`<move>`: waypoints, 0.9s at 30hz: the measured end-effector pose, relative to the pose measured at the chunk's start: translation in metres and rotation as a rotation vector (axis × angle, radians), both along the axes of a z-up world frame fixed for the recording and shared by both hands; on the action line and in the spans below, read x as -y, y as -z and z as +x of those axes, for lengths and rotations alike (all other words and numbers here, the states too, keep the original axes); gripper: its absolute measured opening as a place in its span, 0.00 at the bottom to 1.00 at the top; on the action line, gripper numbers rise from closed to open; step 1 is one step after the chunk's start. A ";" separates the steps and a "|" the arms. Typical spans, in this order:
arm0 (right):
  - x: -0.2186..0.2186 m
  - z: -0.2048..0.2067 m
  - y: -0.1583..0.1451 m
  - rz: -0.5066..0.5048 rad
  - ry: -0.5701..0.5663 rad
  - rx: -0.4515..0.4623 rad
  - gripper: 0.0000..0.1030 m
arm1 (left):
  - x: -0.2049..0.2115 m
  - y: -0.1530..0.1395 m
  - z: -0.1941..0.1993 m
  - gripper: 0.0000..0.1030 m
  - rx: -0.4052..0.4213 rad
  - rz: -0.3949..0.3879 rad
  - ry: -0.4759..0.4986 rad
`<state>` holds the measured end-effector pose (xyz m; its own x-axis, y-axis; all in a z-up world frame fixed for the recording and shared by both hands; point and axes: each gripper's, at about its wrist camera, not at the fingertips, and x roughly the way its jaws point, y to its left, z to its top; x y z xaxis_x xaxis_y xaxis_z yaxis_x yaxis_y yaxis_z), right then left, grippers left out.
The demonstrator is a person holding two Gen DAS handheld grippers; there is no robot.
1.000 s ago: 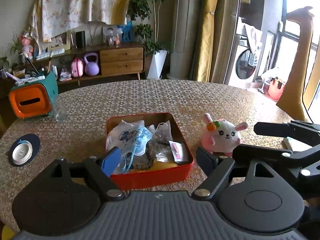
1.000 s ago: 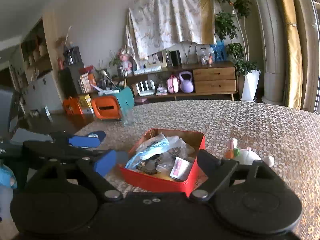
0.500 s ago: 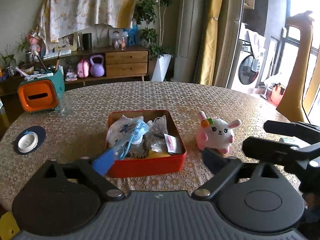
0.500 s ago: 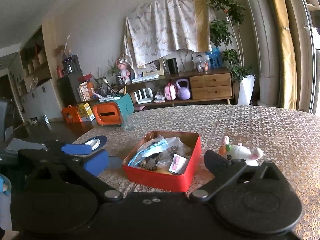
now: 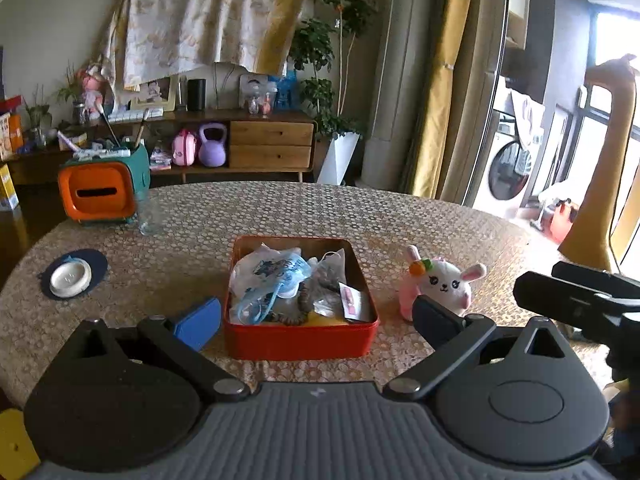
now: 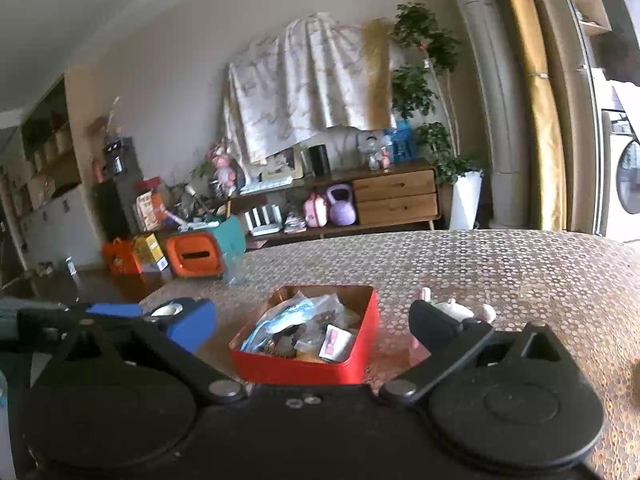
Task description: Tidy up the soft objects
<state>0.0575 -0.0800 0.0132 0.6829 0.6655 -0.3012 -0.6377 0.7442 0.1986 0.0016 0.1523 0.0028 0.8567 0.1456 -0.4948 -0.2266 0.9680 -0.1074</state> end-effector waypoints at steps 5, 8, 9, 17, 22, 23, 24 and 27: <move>-0.003 -0.001 0.005 -0.004 0.028 -0.005 1.00 | 0.003 0.001 -0.002 1.00 -0.006 0.016 -0.002; -0.004 -0.002 0.008 -0.015 0.035 -0.010 1.00 | 0.006 0.002 -0.004 1.00 -0.004 0.025 0.002; -0.005 -0.003 0.008 -0.021 0.039 -0.008 1.00 | 0.006 0.002 -0.004 1.00 -0.005 0.029 0.003; -0.002 -0.005 0.013 -0.014 0.068 -0.025 1.00 | 0.013 0.004 -0.004 1.00 0.003 0.044 0.026; 0.003 -0.009 0.014 -0.010 0.083 -0.024 1.00 | 0.020 0.005 -0.004 1.00 0.002 0.050 0.049; 0.005 -0.009 0.015 -0.010 0.088 -0.022 1.00 | 0.021 0.005 -0.004 1.00 0.004 0.045 0.054; 0.007 -0.009 0.015 -0.010 0.099 -0.020 1.00 | 0.022 0.005 -0.004 1.00 0.006 0.040 0.061; 0.012 -0.009 0.017 -0.009 0.118 -0.021 1.00 | 0.027 0.003 -0.005 1.00 0.015 0.045 0.072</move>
